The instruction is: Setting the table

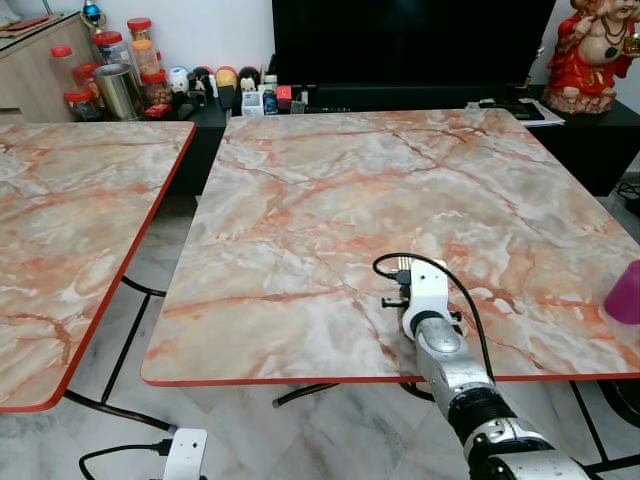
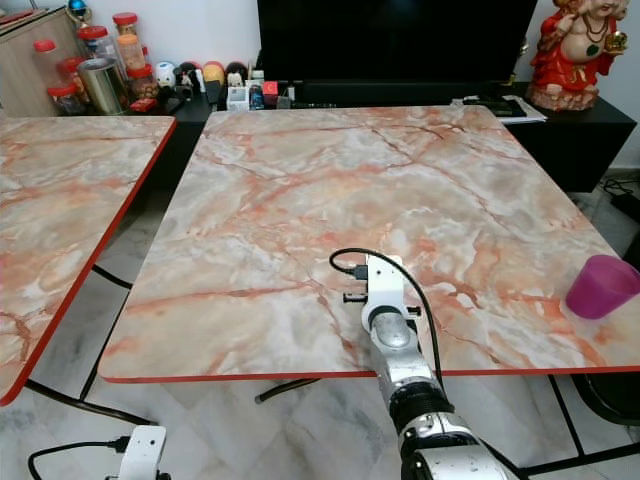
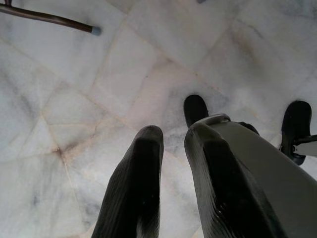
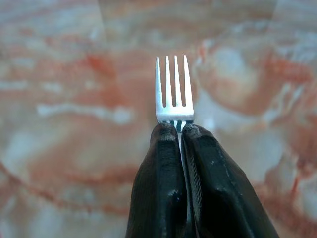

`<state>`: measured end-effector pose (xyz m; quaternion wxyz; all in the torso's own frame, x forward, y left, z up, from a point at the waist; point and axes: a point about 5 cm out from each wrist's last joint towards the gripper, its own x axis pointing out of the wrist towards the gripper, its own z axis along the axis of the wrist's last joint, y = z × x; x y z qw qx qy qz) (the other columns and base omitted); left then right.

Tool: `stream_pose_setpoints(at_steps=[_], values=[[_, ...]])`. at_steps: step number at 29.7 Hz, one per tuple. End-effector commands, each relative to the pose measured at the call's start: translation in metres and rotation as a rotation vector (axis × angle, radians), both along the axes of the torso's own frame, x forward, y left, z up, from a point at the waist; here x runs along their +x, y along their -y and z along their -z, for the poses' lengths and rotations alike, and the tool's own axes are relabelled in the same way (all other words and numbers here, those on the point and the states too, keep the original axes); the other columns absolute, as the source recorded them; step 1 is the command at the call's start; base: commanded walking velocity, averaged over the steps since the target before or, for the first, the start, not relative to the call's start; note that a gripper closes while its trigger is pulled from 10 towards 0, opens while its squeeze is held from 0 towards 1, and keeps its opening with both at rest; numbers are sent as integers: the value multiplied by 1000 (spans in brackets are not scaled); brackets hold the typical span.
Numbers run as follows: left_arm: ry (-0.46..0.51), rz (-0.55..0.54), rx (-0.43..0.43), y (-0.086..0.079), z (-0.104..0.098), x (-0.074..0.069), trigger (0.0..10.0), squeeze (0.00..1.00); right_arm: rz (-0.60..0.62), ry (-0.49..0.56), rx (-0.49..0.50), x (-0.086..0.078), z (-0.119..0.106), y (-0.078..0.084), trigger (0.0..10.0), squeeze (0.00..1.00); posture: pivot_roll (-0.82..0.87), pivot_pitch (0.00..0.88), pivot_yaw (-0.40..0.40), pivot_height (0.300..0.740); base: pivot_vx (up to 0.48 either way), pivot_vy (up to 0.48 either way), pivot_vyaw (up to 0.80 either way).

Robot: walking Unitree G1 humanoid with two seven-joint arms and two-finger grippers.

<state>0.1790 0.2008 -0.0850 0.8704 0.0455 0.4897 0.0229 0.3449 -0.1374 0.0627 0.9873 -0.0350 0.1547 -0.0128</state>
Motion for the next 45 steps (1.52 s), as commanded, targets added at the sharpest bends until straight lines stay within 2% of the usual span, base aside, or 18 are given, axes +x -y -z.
stream_pose_setpoints(at_steps=[1,2,3,6,11,12,14,19,45], values=[[-4,6,-1,0,0,1,10000,0,-8,64,12,4,-11,-3,0,0,-39,0,21,740,0,0,0],[-4,5,-2,1,0,1,10000,0,-9,74,13,5,-13,-3,0,0,-39,0,21,740,0,0,0],[-4,5,-1,1,0,1,10000,0,-13,109,12,7,-19,-4,10000,0,-38,0,18,740,0,0,0],[-2,3,-2,1,0,2,10000,0,-5,178,18,11,-30,-4,10000,0,-37,0,18,740,0,0,0],[-2,3,-2,1,-1,2,10000,0,-5,194,18,11,-32,-4,10000,0,-37,0,18,740,0,0,0],[2,0,2,0,-1,2,10000,0,-35,269,11,12,-44,-9,10000,0,-42,0,26,740,0,0,0],[3,0,6,-1,-1,2,10000,0,-48,306,19,13,-49,-13,10000,0,-42,0,31,740,0,0,0],[8,-26,3,-2,-2,4,10000,0,-54,301,28,13,-48,-17,10000,0,-31,0,20,740,0,66,0],[6,-23,24,-4,-2,3,10000,0,-66,332,34,13,-53,-21,10000,0,-34,0,20,740,0,480,0]])
